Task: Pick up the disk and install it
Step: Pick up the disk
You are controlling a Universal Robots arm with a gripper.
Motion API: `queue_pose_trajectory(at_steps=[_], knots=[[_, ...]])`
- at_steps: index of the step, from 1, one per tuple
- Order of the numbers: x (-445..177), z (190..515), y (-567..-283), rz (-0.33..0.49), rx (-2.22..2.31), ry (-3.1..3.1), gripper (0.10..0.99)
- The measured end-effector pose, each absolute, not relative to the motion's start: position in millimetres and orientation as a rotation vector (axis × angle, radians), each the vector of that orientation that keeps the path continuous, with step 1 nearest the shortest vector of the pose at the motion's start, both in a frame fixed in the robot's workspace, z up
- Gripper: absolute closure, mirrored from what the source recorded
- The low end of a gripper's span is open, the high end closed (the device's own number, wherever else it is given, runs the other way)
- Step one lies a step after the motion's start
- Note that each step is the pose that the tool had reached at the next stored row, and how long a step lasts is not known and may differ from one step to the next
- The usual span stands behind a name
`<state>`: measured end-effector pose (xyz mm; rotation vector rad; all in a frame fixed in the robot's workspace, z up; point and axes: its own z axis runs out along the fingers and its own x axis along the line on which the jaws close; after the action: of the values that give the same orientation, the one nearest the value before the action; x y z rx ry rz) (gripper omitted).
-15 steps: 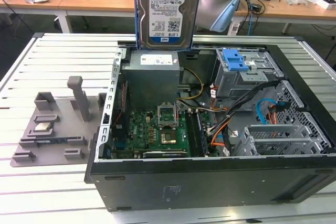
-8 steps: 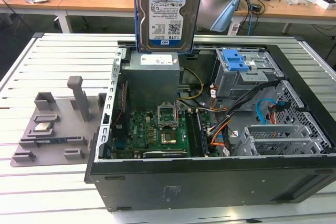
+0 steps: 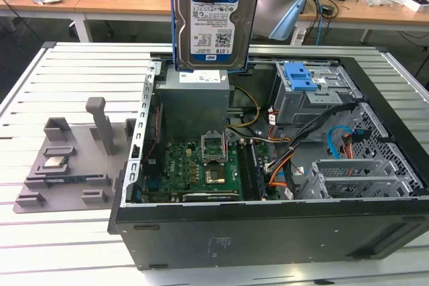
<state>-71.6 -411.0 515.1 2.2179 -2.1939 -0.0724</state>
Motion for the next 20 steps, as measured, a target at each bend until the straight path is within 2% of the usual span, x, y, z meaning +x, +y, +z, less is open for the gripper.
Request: queue_pose_trajectory(at_steps=[20], knots=[[-71.6,514.3,-445.4,-0.072,2.218,-2.194,0.722]])
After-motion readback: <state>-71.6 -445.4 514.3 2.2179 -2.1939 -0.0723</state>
